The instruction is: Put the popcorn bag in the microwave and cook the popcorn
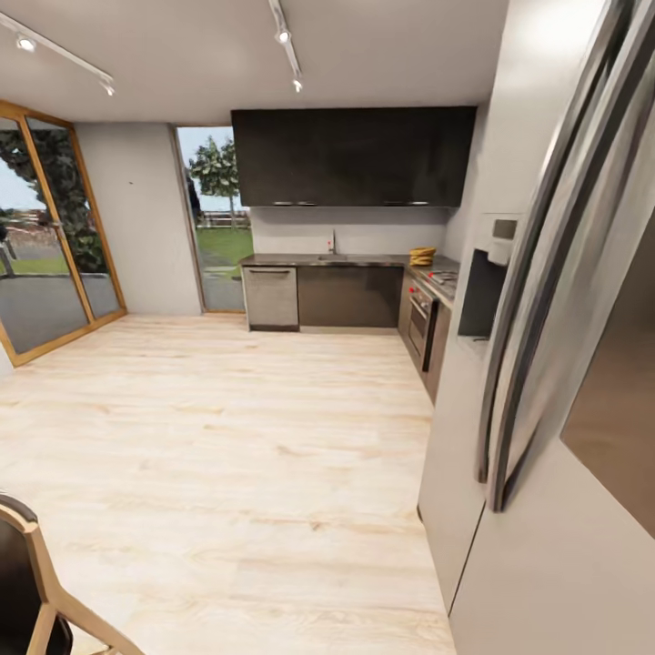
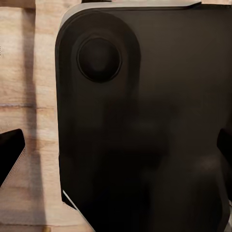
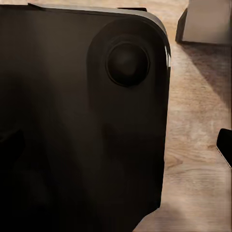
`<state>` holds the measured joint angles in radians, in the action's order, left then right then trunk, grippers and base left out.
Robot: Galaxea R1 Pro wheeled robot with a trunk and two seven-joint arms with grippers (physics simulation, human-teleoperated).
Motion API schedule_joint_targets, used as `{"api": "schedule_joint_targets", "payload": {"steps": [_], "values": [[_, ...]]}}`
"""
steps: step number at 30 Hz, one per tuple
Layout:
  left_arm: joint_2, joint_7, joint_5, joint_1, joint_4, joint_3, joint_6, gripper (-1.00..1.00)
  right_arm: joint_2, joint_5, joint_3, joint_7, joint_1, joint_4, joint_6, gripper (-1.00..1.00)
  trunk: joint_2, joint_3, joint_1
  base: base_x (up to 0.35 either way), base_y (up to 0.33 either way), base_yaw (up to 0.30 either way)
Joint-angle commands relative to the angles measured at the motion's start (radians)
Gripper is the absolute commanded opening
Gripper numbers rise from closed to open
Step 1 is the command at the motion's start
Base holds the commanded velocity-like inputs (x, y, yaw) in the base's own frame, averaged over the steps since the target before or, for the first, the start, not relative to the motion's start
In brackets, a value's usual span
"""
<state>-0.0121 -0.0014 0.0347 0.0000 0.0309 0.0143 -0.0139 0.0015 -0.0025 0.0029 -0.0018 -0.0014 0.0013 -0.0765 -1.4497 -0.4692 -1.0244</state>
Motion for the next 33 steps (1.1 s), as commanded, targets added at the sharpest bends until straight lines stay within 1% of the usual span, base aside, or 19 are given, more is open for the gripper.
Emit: {"api": "schedule_joint_targets", "payload": {"steps": [1,15,33], "values": [[0.000,0.000,0.004,0.000,0.000,0.001,-0.001,1.00,0.000,0.000,0.000,0.000,0.000,0.000,-0.003,1.00,0.000,-0.001,-0.001,0.322,0.013,0.000],[0.000,0.000,0.004,0.000,0.000,0.001,0.001,1.00,0.000,-0.001,0.000,0.000,0.000,0.000,-0.003,1.00,0.000,-0.001,-0.001,0.322,0.072,0.000],[0.001,0.000,0.007,0.000,0.000,0.000,0.008,1.00,0.000,-0.001,0.000,0.000,0.000,0.000,-0.002,1.00,0.000,-0.001,-0.001,0.322,0.004,0.000]]}}
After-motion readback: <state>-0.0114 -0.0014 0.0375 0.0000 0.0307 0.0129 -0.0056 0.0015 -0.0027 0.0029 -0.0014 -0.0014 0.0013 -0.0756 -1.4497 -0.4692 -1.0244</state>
